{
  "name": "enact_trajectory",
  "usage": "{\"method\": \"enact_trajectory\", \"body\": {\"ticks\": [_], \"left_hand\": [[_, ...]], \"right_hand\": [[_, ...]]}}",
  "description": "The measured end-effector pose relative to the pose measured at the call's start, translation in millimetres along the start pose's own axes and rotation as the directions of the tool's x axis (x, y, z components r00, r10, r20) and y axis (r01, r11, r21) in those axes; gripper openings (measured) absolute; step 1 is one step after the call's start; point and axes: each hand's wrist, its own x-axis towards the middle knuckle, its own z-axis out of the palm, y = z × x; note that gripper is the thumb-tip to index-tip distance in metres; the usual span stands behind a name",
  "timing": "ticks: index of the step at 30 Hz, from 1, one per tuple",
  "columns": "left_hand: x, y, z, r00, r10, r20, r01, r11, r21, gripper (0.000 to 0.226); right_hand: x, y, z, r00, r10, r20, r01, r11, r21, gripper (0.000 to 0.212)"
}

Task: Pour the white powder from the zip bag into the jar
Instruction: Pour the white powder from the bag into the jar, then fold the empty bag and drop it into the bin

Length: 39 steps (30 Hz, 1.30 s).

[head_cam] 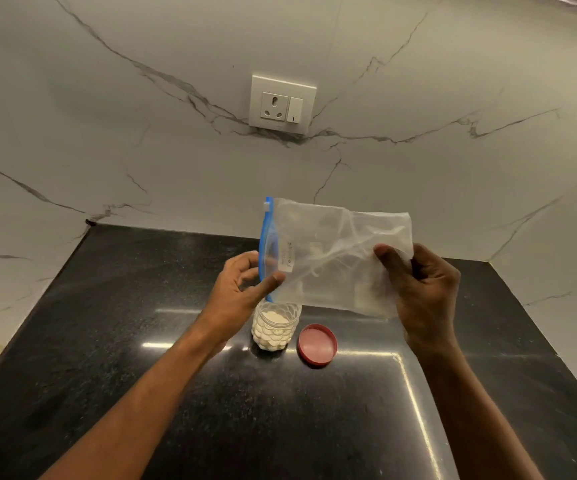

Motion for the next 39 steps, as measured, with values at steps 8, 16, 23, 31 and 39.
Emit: {"method": "enact_trajectory", "body": {"ticks": [8,16,23,31,39], "left_hand": [[15,59,-3,0.990,0.144,-0.008,-0.144,0.990,0.016,0.023],[14,110,-27,0.924,0.161,0.347,-0.305,0.857,0.415,0.022],[-2,119,-35,0.928,0.103,0.358,-0.336,0.646,0.685,0.047],[-26,125,0,0.898,0.281,0.338,-0.438,0.522,0.732,0.071],[-27,115,14,0.917,0.360,0.170,-0.359,0.560,0.746,0.019]], "right_hand": [[-43,30,-1,0.903,0.430,-0.012,-0.400,0.849,0.346,0.065],[-6,-11,15,0.998,0.065,-0.019,-0.066,0.997,-0.029,0.032],[6,-23,36,0.969,0.169,0.179,-0.194,0.973,0.129,0.013],[-19,-24,56,0.937,0.166,0.307,-0.236,0.949,0.209,0.013],[-27,-28,70,0.954,0.173,0.243,-0.210,0.968,0.136,0.011]]}}
